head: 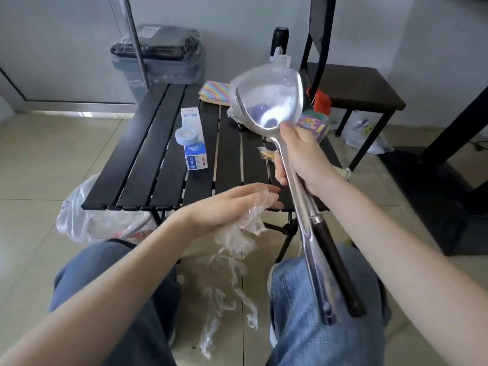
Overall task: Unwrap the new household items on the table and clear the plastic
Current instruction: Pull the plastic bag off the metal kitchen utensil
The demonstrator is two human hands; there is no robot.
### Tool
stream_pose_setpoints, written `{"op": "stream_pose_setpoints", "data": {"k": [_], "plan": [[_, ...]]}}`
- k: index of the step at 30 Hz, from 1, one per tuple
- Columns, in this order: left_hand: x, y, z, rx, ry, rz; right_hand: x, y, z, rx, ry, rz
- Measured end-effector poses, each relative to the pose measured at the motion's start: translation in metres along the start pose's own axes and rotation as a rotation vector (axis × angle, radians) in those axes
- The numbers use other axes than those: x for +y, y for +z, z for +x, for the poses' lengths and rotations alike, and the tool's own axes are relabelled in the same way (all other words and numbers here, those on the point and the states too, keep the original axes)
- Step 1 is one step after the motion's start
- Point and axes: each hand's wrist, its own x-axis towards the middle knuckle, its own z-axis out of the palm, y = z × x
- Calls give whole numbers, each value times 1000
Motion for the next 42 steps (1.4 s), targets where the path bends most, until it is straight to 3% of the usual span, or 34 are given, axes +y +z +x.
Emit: {"op": "stream_pose_setpoints", "data": {"k": [3, 8, 11, 16, 23, 27, 32, 37, 42], "plan": [[8, 13, 0, -30, 31, -103, -9, 16, 20, 89, 1, 84], [7, 11, 1, 315, 182, -50, -28, 36, 42, 115, 85, 268], [7, 0, 0, 381, 261, -97, -37, 45, 48, 1, 111, 342], [11, -31, -9, 522, 323, -91, -33, 67, 40, -234, 129, 220], [-7, -119, -26, 756, 245, -86, 0, 121, 22, -487, 191, -55], [-21, -171, -24, 769, 145, -82, -4, 154, 24, -563, 138, -76], [-43, -208, -5, 689, -19, -152, -5, 203, 53, -477, -6, -391], [-57, -235, 25, 686, -78, -79, 7, 219, 86, -419, 23, -503], [-70, -249, 52, 706, -145, 130, 9, 221, 102, -398, 97, -462]]}}
